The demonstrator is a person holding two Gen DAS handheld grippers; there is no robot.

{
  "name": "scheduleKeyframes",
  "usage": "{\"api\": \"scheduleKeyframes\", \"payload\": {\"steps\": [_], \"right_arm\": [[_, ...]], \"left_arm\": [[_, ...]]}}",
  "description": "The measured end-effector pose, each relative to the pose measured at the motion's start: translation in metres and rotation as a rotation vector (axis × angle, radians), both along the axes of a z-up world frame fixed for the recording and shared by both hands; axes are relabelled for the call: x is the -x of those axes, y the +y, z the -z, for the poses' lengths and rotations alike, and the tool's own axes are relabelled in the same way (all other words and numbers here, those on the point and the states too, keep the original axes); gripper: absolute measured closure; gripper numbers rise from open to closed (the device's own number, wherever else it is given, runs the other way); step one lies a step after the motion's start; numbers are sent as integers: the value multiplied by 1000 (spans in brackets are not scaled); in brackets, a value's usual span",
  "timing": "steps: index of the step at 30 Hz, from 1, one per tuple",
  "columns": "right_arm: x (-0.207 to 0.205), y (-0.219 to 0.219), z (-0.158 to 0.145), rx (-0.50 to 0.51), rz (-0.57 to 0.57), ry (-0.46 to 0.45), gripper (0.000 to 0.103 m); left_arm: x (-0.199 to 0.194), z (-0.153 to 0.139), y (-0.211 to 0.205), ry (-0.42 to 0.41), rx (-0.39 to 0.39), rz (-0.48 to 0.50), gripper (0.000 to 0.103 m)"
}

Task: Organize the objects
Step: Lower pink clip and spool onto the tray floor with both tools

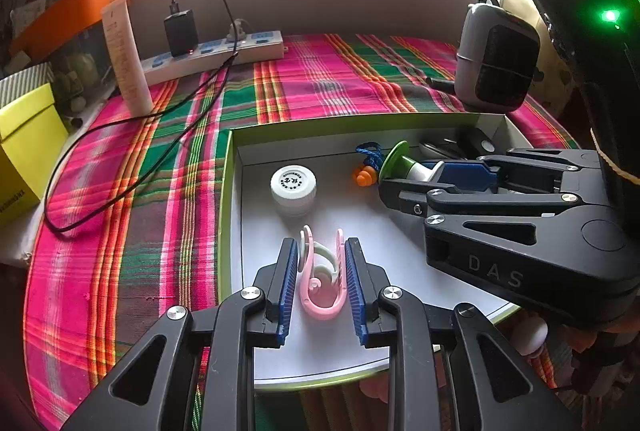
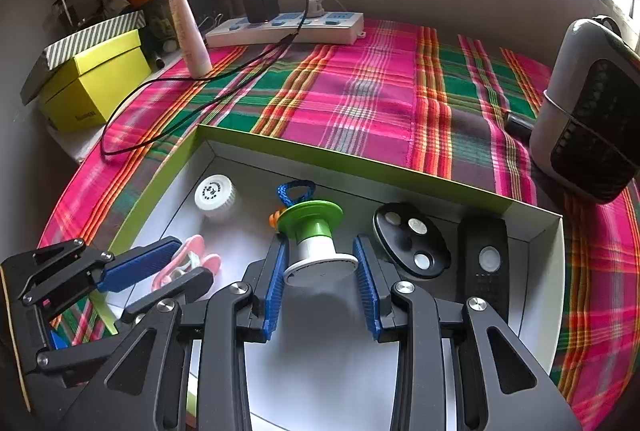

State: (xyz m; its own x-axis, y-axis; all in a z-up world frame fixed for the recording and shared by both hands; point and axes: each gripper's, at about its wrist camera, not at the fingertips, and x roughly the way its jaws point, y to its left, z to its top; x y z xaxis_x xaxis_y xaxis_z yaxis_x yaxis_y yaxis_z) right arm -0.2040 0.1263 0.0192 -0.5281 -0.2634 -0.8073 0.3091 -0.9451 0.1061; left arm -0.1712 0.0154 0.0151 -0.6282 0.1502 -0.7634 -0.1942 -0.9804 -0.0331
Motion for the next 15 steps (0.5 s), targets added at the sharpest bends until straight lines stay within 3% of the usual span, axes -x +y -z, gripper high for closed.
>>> {"api": "scheduleKeyframes", "payload": {"steps": [15], "right_arm": [[-1, -3, 1, -8, -2, -4, 68]], "left_arm": [[0, -1, 2, 0, -1, 0, 77]]}}
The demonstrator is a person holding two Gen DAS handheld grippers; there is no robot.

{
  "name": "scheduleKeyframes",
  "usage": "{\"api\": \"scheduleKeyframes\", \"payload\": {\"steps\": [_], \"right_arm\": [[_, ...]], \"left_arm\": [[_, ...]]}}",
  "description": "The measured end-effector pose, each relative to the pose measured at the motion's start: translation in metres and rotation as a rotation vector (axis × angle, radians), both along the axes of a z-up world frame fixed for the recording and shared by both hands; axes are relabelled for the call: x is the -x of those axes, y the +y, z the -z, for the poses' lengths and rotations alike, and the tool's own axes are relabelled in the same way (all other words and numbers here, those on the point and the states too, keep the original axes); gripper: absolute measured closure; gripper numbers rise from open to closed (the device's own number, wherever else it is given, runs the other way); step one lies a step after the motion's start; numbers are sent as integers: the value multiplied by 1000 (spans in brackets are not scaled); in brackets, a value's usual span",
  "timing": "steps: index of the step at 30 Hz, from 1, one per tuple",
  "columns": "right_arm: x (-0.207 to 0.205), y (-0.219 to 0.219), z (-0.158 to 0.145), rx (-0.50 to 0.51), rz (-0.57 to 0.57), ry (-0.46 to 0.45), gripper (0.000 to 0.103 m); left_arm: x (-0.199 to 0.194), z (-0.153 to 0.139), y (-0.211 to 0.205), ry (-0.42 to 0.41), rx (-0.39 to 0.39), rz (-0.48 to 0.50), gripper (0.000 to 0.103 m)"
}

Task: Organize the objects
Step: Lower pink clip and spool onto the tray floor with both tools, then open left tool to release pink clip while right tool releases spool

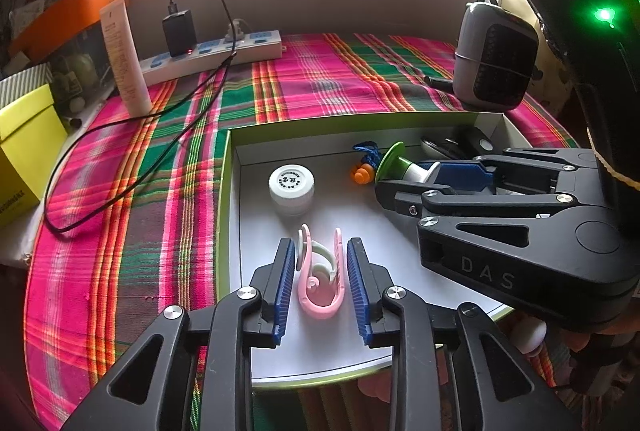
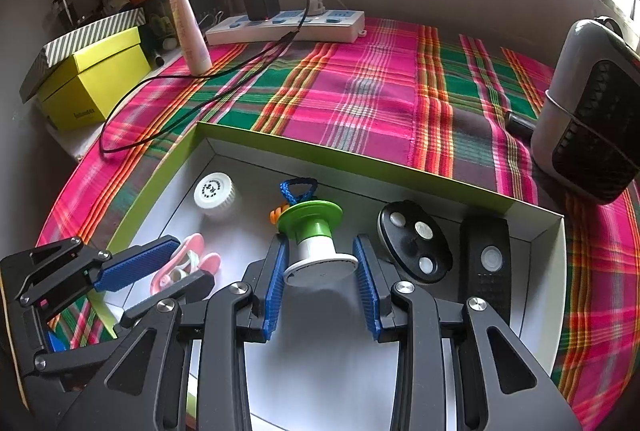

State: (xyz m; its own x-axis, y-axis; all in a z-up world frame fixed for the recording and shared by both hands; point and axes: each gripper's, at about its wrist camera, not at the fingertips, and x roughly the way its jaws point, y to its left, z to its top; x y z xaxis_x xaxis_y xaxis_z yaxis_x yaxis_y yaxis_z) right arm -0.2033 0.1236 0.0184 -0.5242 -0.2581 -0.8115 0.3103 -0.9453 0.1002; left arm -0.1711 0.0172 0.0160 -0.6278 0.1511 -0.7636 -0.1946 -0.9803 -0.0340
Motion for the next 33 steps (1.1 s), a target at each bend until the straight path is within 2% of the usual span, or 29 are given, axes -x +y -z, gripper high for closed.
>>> {"api": "scheduleKeyframes", "payload": {"steps": [12, 16, 33], "right_arm": [[-6, -1, -3, -11, -1, 4, 68], [-8, -1, -6, -9, 0, 10, 62], [-19, 2, -15, 12, 15, 30, 62]], "left_arm": [[-3, 0, 1, -5, 6, 3, 72], [-5, -1, 0, -7, 2, -2, 72], [-17, -10, -5, 0, -7, -32, 69]]}}
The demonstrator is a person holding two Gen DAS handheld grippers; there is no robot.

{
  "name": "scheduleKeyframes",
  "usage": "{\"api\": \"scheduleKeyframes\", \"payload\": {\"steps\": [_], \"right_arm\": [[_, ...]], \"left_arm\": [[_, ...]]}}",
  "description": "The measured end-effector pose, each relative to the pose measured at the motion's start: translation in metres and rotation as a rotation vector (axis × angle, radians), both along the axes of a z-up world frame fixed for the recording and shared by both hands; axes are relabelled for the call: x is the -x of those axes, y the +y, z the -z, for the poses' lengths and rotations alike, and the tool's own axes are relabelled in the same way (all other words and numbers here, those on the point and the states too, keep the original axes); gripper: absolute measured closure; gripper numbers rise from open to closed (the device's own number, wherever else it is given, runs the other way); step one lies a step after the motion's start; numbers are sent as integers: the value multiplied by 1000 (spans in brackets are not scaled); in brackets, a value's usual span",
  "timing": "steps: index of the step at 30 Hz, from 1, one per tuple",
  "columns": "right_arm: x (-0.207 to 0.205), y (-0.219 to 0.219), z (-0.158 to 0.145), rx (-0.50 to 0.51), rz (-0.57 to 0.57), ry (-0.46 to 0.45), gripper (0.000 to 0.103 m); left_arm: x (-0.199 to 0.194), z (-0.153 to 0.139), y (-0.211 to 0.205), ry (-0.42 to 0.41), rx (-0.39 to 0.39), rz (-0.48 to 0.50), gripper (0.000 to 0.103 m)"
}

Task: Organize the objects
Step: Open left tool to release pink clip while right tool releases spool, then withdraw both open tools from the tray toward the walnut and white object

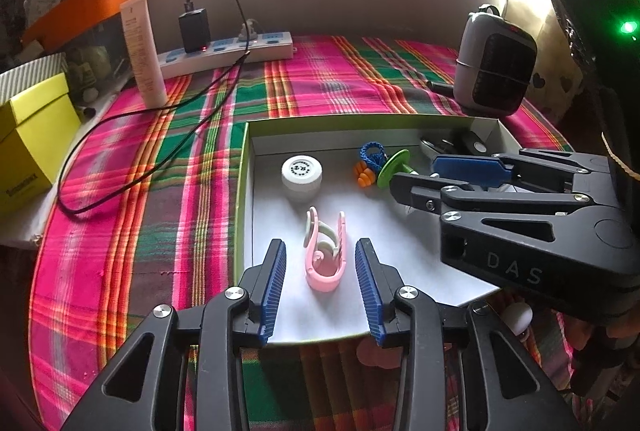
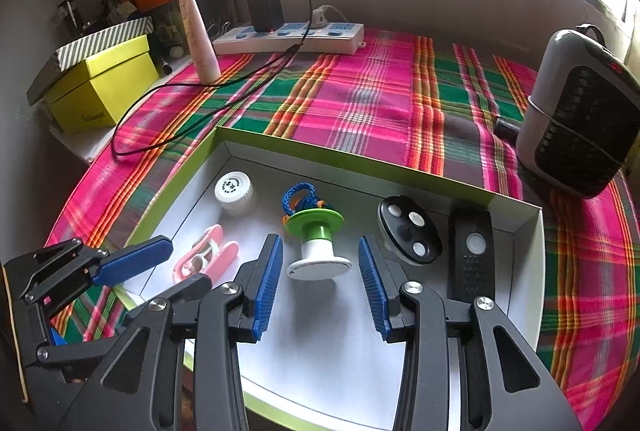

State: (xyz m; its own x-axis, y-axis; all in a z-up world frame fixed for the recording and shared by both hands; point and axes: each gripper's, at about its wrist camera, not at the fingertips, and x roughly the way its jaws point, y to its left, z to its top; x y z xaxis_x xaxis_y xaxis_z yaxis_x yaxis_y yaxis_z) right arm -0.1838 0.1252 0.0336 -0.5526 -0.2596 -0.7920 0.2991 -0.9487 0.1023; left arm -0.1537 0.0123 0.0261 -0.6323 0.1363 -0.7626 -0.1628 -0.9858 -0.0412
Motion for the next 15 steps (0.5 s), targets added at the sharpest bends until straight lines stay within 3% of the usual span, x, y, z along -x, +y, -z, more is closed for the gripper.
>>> {"api": "scheduleKeyframes", "payload": {"steps": [15], "right_arm": [[-25, 7, -12, 22, 28, 37, 62]], "left_arm": [[-19, -10, -1, 24, -13, -6, 68]]}}
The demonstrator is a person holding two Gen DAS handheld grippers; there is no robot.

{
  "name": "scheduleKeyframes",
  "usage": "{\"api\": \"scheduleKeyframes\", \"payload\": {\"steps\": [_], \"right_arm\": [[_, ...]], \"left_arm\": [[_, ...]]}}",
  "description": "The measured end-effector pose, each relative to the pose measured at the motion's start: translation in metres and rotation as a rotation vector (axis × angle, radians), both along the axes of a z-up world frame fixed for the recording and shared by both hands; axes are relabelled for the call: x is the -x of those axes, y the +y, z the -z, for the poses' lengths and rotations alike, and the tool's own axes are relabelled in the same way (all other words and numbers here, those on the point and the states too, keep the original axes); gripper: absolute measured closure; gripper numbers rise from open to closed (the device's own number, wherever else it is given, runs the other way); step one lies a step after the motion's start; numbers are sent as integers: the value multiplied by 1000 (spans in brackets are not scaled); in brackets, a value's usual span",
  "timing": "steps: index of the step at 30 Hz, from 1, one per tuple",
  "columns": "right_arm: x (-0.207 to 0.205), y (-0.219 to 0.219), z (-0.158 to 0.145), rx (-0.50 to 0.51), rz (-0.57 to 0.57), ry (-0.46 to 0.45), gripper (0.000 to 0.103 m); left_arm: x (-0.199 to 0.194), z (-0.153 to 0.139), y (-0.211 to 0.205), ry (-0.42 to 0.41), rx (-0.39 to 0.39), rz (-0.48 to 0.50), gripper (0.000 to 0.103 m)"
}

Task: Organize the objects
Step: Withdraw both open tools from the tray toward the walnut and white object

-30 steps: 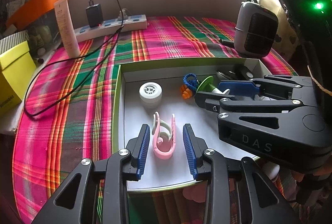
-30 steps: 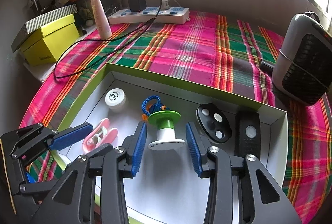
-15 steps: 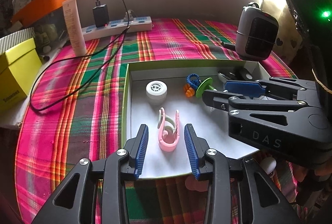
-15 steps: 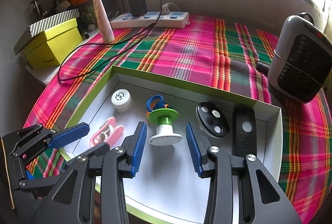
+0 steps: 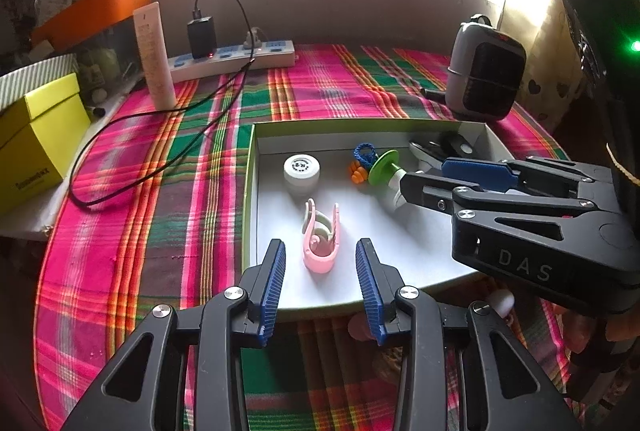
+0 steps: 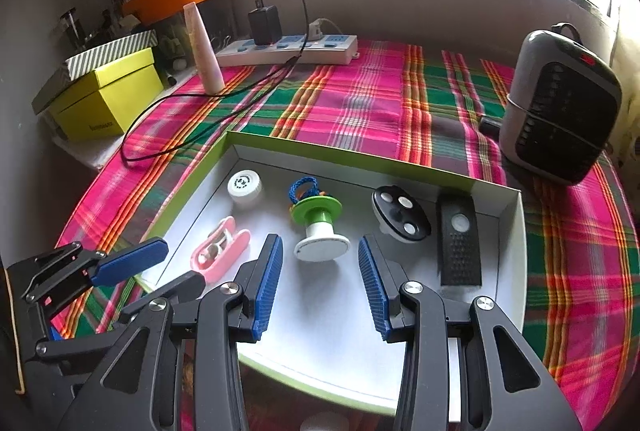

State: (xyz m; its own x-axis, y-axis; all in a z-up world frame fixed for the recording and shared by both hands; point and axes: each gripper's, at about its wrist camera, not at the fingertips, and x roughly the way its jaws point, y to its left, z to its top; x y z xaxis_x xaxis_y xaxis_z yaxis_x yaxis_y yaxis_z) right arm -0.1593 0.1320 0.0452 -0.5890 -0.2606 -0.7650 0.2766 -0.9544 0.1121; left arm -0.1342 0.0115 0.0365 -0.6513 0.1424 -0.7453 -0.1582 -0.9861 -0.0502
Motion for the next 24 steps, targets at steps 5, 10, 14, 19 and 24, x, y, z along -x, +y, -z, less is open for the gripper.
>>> {"api": "scheduleKeyframes", "payload": {"steps": [5, 10, 14, 19, 24], "right_arm": [[-14, 1, -5, 1, 13, 29, 62], [-24, 3, -11, -1, 24, 58, 62], [-32, 6, -10, 9, 33, 59, 62], [-42, 10, -8, 14, 47, 64, 62], [-52, 13, -11, 11, 58, 85, 62]], "left_arm": [[-6, -2, 1, 6, -1, -4, 68], [-12, -4, 2, 8, -4, -2, 68], [-16, -4, 1, 10, -7, -6, 68], [-23, -6, 3, 21, 0, -4, 68], [-32, -10, 4, 38, 1, -1, 68]]}}
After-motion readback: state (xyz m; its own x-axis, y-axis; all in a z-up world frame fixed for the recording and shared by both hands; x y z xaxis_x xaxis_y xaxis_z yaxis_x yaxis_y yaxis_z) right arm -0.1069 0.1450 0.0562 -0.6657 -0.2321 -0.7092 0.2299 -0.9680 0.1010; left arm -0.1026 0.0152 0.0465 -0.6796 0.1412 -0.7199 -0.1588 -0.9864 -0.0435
